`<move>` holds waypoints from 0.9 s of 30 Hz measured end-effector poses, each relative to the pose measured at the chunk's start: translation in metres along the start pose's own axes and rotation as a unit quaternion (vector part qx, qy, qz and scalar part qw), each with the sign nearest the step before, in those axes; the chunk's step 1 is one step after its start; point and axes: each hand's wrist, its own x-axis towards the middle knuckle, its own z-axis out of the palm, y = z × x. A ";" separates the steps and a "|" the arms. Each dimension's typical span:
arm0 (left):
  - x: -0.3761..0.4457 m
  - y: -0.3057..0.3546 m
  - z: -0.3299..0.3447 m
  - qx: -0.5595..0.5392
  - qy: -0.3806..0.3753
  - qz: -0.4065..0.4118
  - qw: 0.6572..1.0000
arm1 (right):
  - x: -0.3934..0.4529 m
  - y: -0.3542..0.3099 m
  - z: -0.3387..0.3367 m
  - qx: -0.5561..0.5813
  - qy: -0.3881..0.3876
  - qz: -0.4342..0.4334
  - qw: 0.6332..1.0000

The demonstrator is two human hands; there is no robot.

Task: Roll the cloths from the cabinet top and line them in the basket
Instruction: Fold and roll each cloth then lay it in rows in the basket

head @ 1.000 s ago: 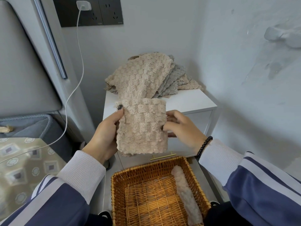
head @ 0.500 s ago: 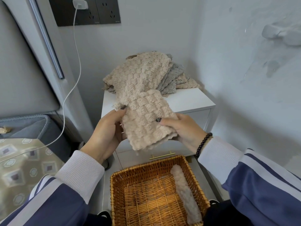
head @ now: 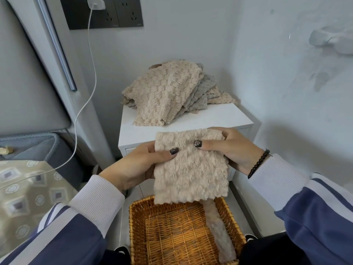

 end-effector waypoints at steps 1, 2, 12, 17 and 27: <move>0.001 0.000 0.001 0.012 0.015 0.007 1.000 | 0.000 0.002 0.002 -0.010 0.010 0.005 1.000; 0.002 0.000 0.002 0.012 0.027 0.016 0.999 | 0.000 0.002 0.002 -0.001 0.020 0.007 1.000; 0.005 0.007 0.010 -0.075 0.113 0.089 0.987 | -0.006 0.008 0.017 0.131 -0.012 0.070 0.989; 0.009 0.003 0.009 -0.042 0.115 0.065 0.990 | -0.005 0.006 0.005 0.117 0.018 0.043 0.992; 0.010 0.004 0.012 0.014 0.071 0.051 0.996 | -0.011 0.012 -0.004 0.161 -0.001 0.047 0.986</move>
